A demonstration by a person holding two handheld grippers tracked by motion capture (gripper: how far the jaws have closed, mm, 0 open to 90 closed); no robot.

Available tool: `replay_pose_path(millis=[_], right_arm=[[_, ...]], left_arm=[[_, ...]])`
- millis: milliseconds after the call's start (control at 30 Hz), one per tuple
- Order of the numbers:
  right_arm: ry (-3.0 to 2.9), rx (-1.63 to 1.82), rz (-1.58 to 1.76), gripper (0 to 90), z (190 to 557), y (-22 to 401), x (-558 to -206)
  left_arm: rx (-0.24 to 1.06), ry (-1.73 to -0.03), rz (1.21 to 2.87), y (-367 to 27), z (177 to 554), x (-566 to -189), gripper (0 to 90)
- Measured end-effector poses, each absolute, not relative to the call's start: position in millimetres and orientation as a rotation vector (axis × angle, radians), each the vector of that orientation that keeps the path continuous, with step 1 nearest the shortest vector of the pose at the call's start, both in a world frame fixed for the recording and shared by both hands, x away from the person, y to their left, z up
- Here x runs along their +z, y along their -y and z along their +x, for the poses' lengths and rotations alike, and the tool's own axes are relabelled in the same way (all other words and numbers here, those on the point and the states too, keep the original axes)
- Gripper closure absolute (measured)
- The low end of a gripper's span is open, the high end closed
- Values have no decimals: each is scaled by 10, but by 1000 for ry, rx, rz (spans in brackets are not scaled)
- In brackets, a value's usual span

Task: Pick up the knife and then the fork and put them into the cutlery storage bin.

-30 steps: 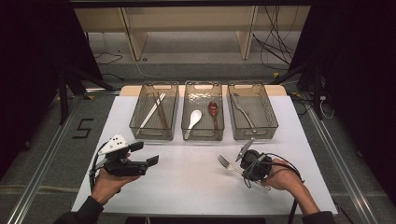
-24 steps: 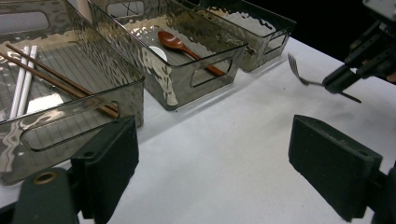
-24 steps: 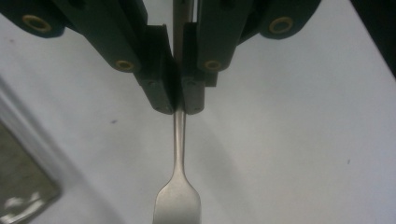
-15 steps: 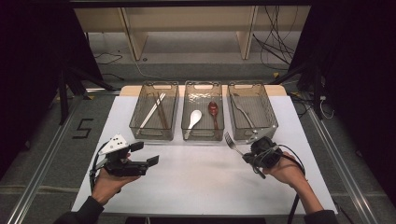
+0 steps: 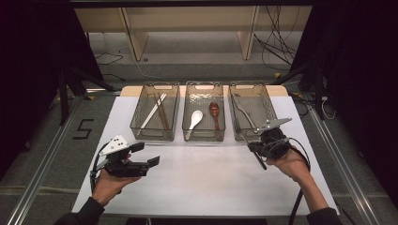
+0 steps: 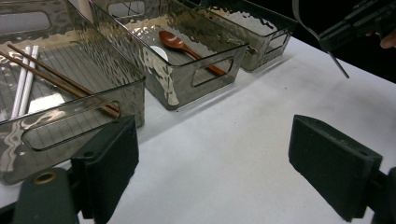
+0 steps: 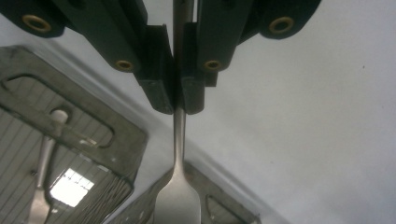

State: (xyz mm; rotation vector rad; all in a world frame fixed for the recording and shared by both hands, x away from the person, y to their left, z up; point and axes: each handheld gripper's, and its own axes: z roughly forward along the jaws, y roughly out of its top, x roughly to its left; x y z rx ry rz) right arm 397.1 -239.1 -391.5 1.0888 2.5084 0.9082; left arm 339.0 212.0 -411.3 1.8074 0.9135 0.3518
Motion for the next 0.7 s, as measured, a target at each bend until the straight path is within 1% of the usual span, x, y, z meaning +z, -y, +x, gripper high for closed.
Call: replay_pose_path(millis=[367,700], right_arm=[[-2382,993,1176,847,4162,2567,-3760],[-2282,1033,1236,847,4423,2638,-3565]], left_arm=[[356,-921,1806,-2121,3396,-4124,156],[357,-922,1806,-2126,3402,-4130,156]])
